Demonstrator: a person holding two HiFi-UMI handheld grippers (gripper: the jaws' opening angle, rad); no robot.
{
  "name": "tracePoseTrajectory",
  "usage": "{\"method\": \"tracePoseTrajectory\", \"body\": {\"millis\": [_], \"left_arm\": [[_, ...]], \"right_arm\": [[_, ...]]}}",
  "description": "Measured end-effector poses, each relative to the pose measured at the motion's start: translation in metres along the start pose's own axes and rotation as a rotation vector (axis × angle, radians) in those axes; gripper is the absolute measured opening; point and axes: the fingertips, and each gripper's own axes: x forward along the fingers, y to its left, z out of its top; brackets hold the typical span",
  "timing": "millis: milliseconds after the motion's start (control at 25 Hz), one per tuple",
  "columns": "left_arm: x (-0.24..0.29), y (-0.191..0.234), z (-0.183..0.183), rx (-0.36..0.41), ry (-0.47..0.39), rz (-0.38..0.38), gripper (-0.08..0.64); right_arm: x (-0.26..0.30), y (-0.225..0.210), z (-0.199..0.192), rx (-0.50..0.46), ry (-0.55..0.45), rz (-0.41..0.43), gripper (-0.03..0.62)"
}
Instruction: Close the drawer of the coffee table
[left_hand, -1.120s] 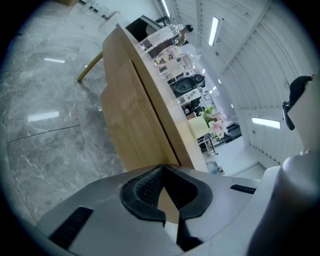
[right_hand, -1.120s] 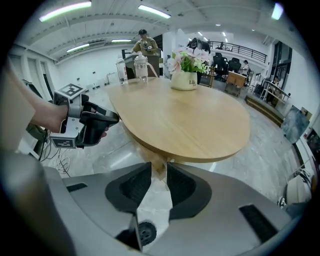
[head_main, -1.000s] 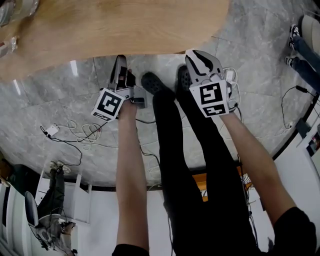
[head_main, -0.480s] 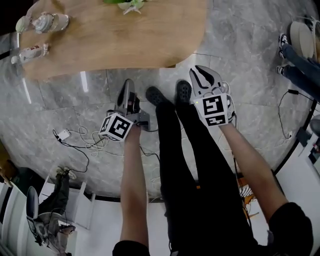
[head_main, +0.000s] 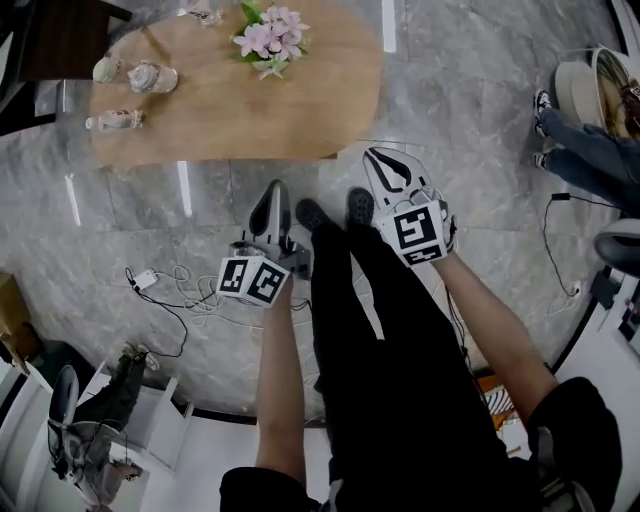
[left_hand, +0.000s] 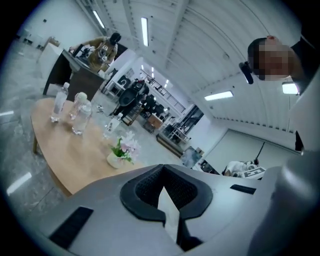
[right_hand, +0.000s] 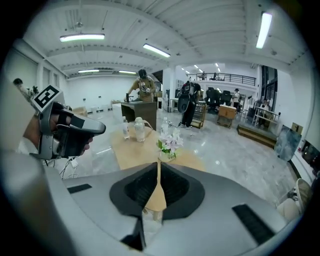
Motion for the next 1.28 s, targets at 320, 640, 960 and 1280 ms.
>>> {"method": "tracePoseTrajectory", "body": {"millis": [320,640,960,1280], "left_arm": [[-0.032,-0.115,0.070,0.145,-0.039,-0.116,0.010],[-0.076,-0.196,0.136,0.332,-0.082,-0.141,0.010],[-0.123,-0.234,0.169,0.415,-0.141,-0.103,0.011],[-0.157,-0.233,0.172,0.429,-0.170,-0.049,0.011]], "right_arm": [[-0.082,-0.014,0.083,-0.056,-0.119,0.014,0.018],[-0.155,-0.012,0.170,-0.002,-0.277,0.116,0.015],[-0.221,-0.002,0.231,0.045,-0.440,0.212,0.015],[-0.234,0.018,0.218,0.051,-0.435,0.273,0.014]]}}
